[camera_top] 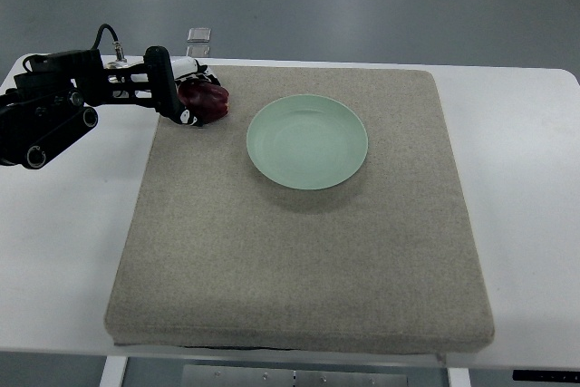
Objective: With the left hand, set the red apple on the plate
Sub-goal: 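Close the left hand's fingers around the red apple, then carry the held apple with the left hand over the green plate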
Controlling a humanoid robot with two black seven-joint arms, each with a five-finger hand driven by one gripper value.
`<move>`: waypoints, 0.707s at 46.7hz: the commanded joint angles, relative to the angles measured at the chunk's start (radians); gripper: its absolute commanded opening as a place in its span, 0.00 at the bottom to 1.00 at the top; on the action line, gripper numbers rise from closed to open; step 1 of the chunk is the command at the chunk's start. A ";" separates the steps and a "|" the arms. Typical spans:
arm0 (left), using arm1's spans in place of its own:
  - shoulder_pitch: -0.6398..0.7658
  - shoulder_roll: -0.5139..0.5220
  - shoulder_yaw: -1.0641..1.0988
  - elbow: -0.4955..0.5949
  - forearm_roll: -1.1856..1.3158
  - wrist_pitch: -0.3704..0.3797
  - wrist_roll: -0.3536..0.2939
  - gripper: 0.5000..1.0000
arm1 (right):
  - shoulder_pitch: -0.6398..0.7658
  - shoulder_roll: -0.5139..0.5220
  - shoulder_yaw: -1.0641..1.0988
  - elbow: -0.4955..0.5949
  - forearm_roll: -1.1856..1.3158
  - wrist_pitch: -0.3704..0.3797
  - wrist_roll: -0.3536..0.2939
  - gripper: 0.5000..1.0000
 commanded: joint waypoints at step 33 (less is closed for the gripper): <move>-0.069 -0.068 -0.006 -0.258 -0.006 -0.002 0.000 0.00 | 0.000 0.000 0.000 0.000 0.000 0.000 0.000 0.86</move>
